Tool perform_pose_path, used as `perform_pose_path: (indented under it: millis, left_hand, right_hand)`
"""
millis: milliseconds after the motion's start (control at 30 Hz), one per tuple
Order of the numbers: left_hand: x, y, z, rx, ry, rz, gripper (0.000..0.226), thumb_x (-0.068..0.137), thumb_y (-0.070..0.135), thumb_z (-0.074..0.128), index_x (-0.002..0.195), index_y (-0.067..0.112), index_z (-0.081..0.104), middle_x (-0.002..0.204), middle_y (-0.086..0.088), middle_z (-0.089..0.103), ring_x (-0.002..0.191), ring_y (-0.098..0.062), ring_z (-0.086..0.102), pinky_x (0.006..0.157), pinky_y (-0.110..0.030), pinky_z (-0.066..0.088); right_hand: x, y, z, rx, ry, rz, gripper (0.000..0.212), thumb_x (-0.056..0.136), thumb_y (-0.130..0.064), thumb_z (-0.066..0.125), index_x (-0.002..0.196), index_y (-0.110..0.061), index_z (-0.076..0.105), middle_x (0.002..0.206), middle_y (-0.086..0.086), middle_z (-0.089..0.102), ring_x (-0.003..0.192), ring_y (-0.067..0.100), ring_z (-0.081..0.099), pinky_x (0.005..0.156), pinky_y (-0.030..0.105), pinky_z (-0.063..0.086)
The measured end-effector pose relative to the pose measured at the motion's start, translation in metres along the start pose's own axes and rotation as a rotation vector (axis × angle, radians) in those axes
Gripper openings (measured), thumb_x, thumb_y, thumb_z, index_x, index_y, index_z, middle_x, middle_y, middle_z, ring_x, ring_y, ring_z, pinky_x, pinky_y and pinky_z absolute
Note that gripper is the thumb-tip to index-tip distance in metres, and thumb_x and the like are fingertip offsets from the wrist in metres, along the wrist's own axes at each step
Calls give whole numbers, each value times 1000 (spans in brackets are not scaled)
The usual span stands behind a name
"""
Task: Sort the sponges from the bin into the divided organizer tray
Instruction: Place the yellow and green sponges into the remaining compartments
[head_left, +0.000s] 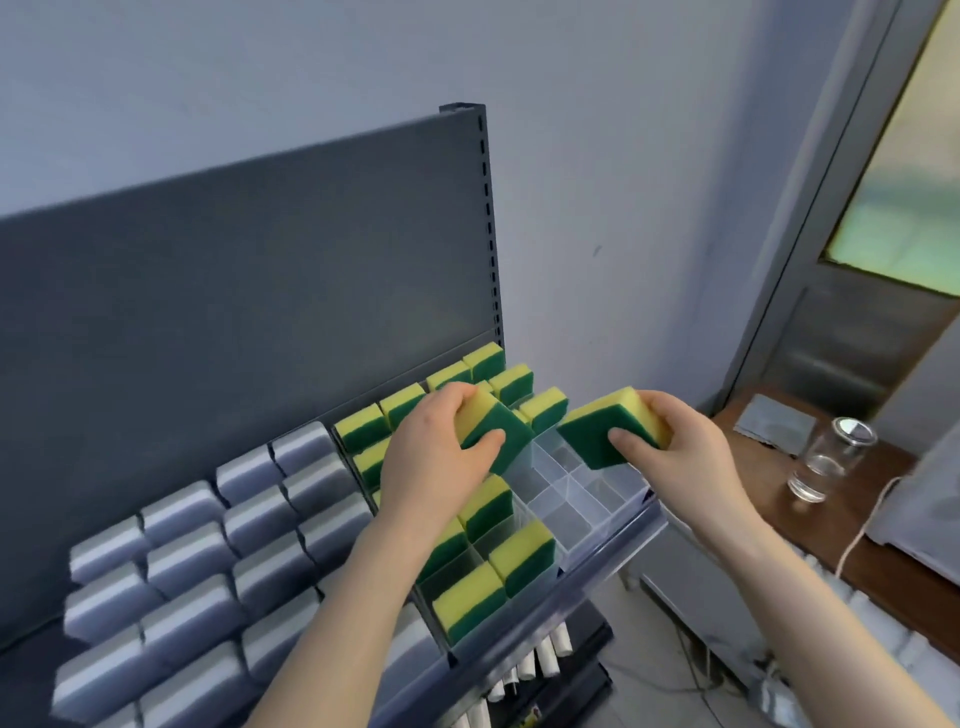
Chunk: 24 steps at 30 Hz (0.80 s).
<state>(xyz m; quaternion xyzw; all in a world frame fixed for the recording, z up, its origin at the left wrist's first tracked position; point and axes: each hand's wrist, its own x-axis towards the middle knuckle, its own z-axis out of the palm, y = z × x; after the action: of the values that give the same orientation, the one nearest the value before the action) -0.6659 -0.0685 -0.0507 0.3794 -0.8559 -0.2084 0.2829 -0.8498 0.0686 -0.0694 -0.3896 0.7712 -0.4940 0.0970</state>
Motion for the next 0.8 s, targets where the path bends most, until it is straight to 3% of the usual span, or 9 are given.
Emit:
perform_pose_path:
  millis: [100,267,400,533,700,800]
  left_hand:
    - [4,3,7,21,0,-30,31,79,43,71,102,33,52,87,19,57,77,1,54,61,-18,48]
    - [8,14,22,92,-6,-118,33,75,42,72,95,38,45,83,21,53,73,5,51,55,-13,38]
    - [6,19,34,184,-28,-201,32,74,43,72,87,40,43,78,21,49,69,5,47,53,-12,31]
    - [5,24,45,221,-57,-252,32,73,39,73,78,38,41,76,17,51,68,1,48,54,-15,32]
    - [5,36,59,299,-126,-285,30,75,32,73,86,35,45,78,18,51,70,2,48,53,-15,34]
    - [12,42,64,374,-178,-272,31,75,27,73,88,35,46,77,19,47,71,-1,48,52,-15,32]
  right_hand:
    - [23,5,2,-25,-57,-12,29,79,-17,70,106,-23,63,89,-7,67,84,15,61,72,28,46]
    - [57,16,6,-48,-174,-67,28,74,-14,71,94,-31,63,77,-19,63,73,1,57,62,11,38]
    - [74,28,12,-65,-289,-131,29,73,-11,72,88,-32,59,75,-17,62,74,8,58,62,12,38]
    - [86,44,15,-75,-366,-164,32,70,-8,73,85,-32,57,72,-19,61,71,3,57,59,7,35]
    - [103,53,12,-221,-561,-268,34,73,-7,70,103,-23,64,85,-7,65,82,18,60,67,26,44]
    - [115,50,10,-346,-679,-363,36,76,-11,68,109,-23,62,94,-2,67,90,23,61,72,30,48]
